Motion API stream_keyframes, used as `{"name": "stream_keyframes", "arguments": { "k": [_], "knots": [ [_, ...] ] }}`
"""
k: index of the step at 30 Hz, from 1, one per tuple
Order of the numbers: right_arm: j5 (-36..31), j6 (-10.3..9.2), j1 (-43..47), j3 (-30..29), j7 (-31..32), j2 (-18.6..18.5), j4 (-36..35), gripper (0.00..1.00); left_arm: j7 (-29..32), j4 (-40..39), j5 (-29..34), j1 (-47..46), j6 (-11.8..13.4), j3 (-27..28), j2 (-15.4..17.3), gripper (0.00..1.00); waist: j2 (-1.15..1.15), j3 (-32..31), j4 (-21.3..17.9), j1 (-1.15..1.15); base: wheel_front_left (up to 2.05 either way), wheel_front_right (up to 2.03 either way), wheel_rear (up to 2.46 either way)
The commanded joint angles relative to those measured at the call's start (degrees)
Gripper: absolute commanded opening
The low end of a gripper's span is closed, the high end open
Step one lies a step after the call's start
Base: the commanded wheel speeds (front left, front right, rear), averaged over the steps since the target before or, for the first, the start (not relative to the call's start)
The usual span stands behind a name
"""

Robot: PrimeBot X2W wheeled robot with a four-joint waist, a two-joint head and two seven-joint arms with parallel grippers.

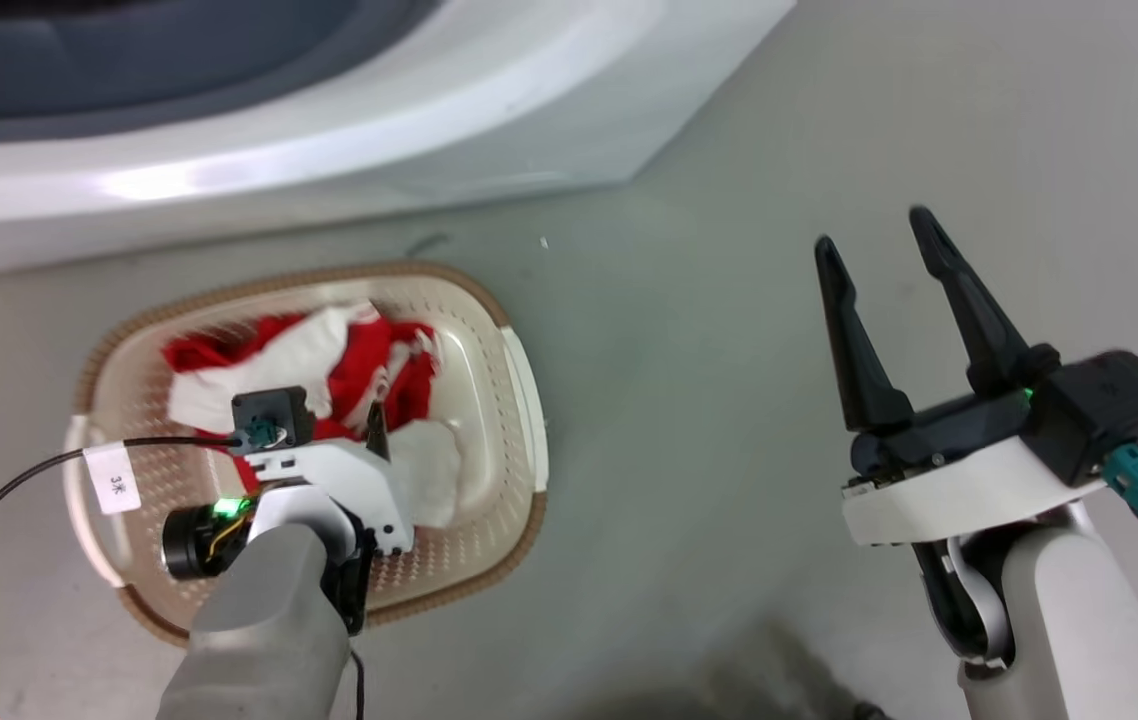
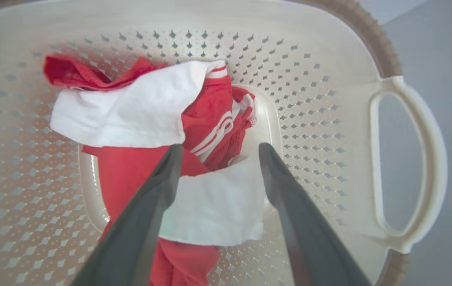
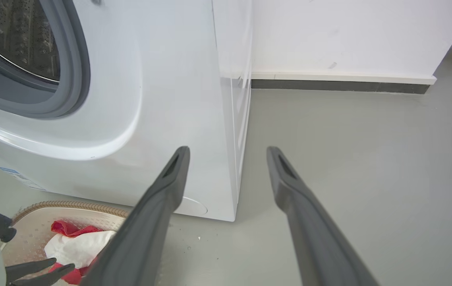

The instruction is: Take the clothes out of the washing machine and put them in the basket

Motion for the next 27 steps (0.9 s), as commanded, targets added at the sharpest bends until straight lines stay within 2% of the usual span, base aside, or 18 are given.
{"name": "stream_keyframes", "arguments": {
  "k": [1,12,27],
  "knots": [
    [-0.28,-0.04,0.85,-0.36,0.11,0.1,0.15,1.0,-0.37,-1.27,0.31,0.79,0.33,0.19,-0.04,1.0,0.0,-4.74,1.98,0.0,0.0,0.0,0.0],
    [-2.0,-0.04,6.37,-3.37,3.1,0.1,-0.92,1.0,-0.29,-18.66,2.85,11.69,1.9,4.55,-1.41,1.0,0.0,-17.6,6.02,0.0,0.0,0.0,0.0],
    [-2.95,-0.04,14.03,-6.38,5.84,0.1,-2.34,1.0,-0.3,-49.38,13.7,23.48,4.11,7.07,-1.71,1.0,0.0,-28.88,9.37,0.0,0.0,0.0,0.0]
  ]
}}
